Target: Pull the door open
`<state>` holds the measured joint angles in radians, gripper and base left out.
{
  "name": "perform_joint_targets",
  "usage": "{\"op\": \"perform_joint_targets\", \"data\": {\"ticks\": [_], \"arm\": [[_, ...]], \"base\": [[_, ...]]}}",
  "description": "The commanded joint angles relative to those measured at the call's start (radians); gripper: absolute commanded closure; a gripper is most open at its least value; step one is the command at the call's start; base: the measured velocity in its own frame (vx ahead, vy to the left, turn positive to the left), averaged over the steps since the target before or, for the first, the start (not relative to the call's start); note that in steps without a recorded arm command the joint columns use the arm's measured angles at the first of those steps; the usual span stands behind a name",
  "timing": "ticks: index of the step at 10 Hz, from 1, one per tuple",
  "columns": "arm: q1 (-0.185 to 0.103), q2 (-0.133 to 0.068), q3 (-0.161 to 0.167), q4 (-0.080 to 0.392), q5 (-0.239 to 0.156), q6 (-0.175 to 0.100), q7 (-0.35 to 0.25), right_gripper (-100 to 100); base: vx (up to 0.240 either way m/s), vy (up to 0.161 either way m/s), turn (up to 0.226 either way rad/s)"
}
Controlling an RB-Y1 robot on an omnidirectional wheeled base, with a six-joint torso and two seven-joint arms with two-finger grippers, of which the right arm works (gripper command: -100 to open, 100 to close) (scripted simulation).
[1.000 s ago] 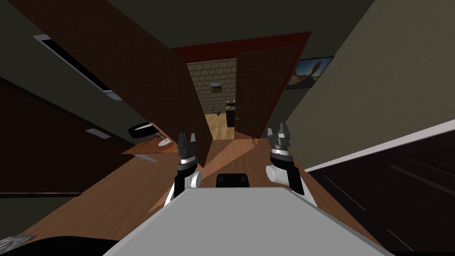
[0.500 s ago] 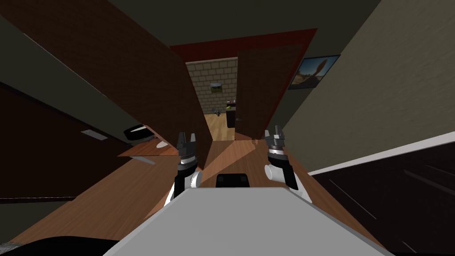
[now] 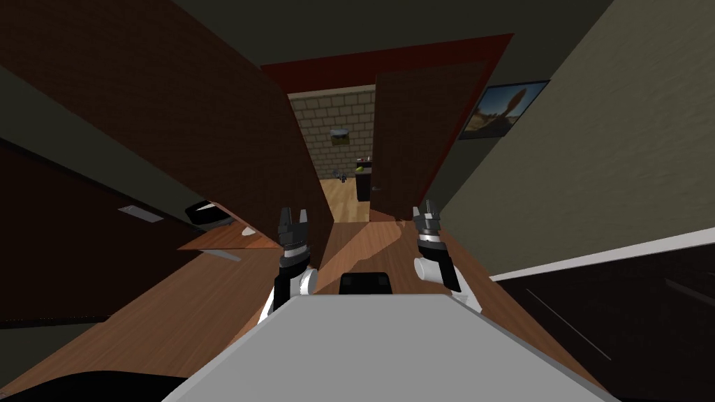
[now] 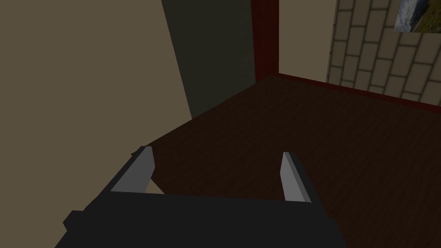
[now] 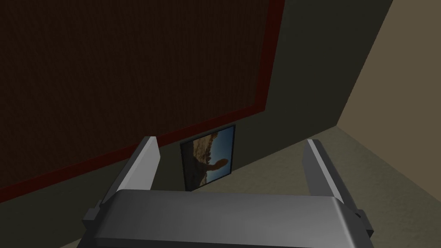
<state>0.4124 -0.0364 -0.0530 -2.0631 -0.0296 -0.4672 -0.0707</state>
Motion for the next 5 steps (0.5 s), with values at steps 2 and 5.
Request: {"op": "perform_joint_targets", "data": {"ticks": [2,5], "arm": [[-0.018,-0.015,-0.008,0.06,0.008,-0.019,-0.013,-100],[-0.043,-0.029,-0.015,0.13,0.019,-0.039,-0.025,-100]], "base": [[0.098,0.004,0.002],[0.1,0.016,0.004]]}}
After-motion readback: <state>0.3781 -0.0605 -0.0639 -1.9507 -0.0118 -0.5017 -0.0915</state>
